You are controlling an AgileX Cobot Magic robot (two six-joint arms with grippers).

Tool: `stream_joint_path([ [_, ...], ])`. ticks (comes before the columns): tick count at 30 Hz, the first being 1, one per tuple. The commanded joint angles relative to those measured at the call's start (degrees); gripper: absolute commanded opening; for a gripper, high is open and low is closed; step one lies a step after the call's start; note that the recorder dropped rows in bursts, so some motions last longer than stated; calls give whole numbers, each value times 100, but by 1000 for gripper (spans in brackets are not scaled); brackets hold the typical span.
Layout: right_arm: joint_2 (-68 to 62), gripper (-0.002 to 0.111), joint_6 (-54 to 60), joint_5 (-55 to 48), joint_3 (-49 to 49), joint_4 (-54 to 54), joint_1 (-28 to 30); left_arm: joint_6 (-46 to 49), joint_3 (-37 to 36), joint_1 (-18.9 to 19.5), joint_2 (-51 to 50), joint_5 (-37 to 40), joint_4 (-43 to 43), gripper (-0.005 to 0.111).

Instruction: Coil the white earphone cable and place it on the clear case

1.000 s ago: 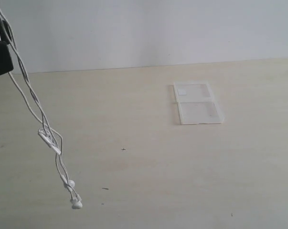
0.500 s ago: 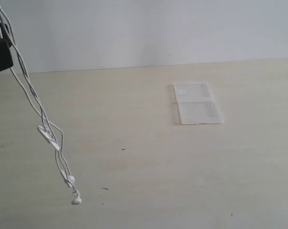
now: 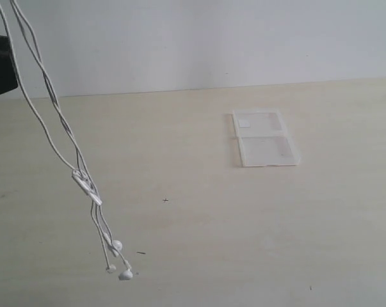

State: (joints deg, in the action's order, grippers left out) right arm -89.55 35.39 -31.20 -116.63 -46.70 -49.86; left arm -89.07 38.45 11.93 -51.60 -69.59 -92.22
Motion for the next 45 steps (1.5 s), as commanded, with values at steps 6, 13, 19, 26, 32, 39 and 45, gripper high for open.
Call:
stream_joint_path([
  [6, 12, 0, 66, 118, -38, -24, 34, 27, -40, -4, -14, -38, -9, 54],
  [13, 12, 0, 66, 391, -38, -157, 34, 27, -40, -4, -38, -38, -60, 54],
  [19, 0, 0, 66, 694, -38, -594, 34, 91, -164, -4, -278, -38, -8, 54],
  [26, -116, 0, 66, 765, -38, -800, 34, 247, -193, -154, -412, -38, 219, 54],
  [32, -141, 0, 196, 863, -38, -883, 34, 506, -193, -1223, -659, 743, 183, 54],
  [39, -141, 0, 207, 863, -38, -883, 34, 542, -193, -1320, -706, 1112, 202, 54],
  [45, -103, 0, 302, 877, -38, -883, 34, 499, -193, -1320, -706, 1250, 136, 39],
])
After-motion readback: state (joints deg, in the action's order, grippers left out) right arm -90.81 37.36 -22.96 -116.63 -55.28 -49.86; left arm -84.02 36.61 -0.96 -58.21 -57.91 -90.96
